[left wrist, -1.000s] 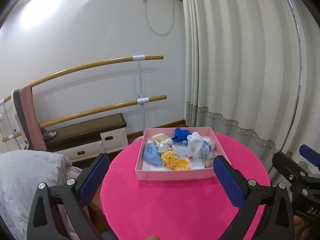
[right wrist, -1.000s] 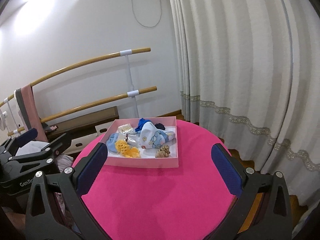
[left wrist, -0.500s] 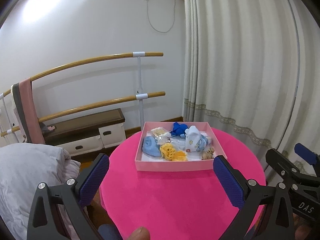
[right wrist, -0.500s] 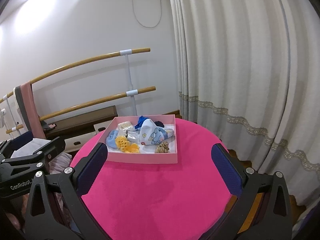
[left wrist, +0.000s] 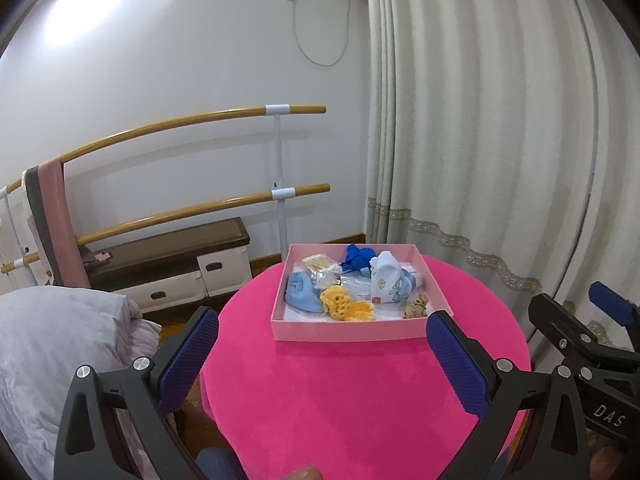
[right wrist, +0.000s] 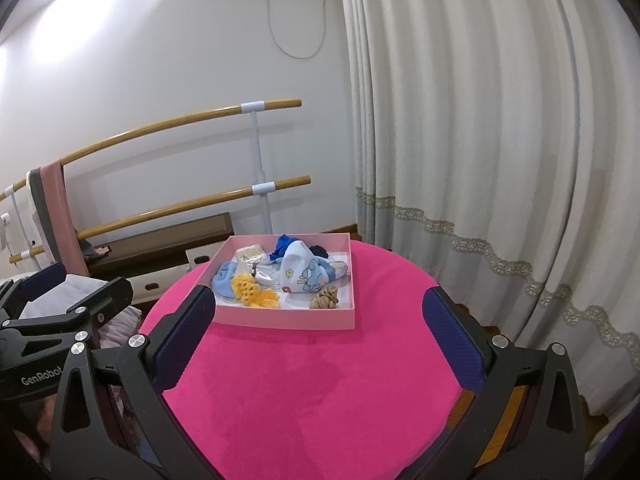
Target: Organize soft objects
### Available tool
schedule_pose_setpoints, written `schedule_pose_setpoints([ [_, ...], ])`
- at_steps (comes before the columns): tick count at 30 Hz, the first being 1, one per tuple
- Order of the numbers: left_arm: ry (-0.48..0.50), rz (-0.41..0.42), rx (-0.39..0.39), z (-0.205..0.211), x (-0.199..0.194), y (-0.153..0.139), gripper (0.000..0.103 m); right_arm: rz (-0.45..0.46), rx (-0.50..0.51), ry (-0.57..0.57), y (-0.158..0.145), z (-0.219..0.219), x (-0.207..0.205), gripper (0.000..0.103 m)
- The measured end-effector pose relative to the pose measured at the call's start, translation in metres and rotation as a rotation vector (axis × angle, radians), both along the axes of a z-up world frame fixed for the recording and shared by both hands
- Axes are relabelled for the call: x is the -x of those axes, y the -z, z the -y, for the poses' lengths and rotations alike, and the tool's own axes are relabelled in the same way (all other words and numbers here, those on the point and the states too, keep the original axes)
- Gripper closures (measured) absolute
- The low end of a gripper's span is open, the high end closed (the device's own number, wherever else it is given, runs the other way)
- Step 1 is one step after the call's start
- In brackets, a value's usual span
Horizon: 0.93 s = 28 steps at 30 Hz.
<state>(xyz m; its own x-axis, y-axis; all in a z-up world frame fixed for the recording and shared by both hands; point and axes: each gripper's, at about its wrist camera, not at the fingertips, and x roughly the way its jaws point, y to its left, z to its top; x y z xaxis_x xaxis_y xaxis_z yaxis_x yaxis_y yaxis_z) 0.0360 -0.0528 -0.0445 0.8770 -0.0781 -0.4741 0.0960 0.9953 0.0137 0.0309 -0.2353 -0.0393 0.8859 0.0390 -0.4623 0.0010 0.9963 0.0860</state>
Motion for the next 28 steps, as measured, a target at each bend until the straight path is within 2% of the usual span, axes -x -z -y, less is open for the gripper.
schedule_pose_setpoints([
  [28,-0.023,0.017,0.004,0.0007,0.0036,0.0055,0.000,0.012,-0.002,0.014,-0.0027,0.0040,0.0025,0.000],
])
